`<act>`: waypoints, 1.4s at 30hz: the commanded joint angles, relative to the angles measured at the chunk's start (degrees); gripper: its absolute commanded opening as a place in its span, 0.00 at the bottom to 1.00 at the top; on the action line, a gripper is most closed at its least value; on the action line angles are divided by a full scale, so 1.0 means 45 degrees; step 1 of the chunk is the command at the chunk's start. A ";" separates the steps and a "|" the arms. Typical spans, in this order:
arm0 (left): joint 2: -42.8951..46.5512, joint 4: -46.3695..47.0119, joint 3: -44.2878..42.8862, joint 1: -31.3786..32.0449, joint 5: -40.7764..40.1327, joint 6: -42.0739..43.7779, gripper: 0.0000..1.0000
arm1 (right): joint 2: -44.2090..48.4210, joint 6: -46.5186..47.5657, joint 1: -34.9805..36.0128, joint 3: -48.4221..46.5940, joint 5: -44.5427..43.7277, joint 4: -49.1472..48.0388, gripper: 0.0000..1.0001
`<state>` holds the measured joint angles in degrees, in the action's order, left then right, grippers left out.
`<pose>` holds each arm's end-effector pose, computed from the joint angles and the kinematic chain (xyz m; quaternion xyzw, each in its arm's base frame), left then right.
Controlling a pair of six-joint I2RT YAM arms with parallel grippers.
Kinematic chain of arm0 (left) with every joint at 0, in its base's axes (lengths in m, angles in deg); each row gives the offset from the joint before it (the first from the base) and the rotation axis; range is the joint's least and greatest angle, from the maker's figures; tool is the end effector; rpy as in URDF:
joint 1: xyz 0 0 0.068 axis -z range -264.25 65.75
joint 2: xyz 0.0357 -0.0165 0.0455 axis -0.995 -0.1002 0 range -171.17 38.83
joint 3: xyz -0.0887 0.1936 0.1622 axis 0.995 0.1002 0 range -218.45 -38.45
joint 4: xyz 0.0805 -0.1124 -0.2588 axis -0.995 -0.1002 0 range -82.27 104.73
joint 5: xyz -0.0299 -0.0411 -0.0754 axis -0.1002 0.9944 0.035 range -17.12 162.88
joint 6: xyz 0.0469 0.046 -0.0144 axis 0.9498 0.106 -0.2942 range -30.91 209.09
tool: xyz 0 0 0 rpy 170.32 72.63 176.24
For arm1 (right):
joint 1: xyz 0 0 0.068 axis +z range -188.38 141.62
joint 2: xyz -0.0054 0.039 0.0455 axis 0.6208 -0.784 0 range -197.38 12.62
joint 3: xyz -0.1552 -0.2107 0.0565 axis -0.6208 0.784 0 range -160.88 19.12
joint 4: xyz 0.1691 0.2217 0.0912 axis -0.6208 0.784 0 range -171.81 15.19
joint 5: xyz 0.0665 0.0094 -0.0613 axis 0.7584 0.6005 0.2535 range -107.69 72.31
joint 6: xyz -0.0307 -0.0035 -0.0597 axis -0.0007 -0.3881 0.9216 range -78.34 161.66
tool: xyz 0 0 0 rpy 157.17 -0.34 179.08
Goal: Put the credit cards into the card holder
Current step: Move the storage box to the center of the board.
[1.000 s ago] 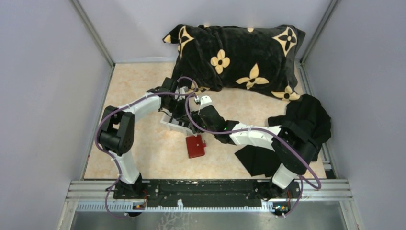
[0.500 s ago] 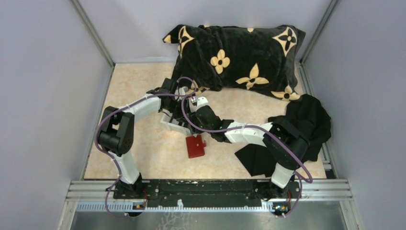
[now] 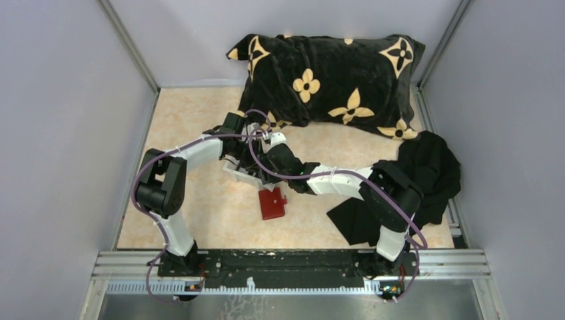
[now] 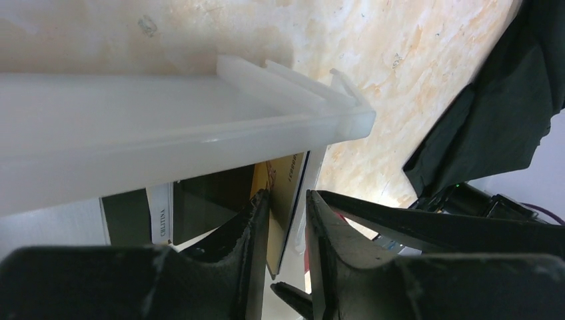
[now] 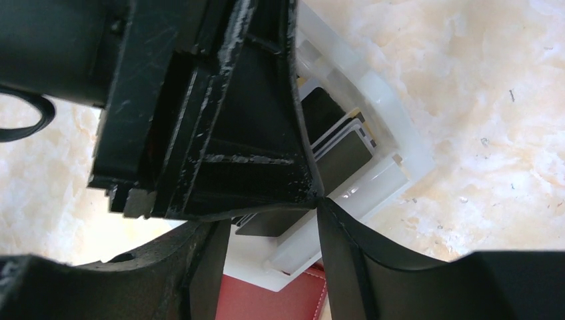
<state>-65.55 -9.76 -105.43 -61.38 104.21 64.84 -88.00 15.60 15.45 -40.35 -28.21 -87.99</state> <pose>0.3564 -0.1807 0.1366 0.0543 0.9348 -0.3336 0.1097 0.2563 0.3340 0.1569 -0.1708 0.8675 0.2329 0.4049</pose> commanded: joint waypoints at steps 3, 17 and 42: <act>0.0760 0.0860 0.0653 0.0029 0.0243 -0.0767 0.34 | -0.0381 -0.0707 0.0164 -0.1231 -0.0440 0.0106 0.49; 0.1485 0.2215 0.1621 0.0023 -0.0418 -0.2384 0.34 | -0.0853 -0.1579 0.0403 -0.1446 -0.1101 0.0749 0.47; 0.2419 0.4227 0.3930 0.0060 -0.0553 -0.4294 0.36 | -0.1049 -0.2939 -0.0107 -0.1119 -0.3087 0.2244 0.46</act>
<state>-57.24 10.37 -89.72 -62.03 97.28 44.93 -93.97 3.93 17.76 -46.55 -34.70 -79.90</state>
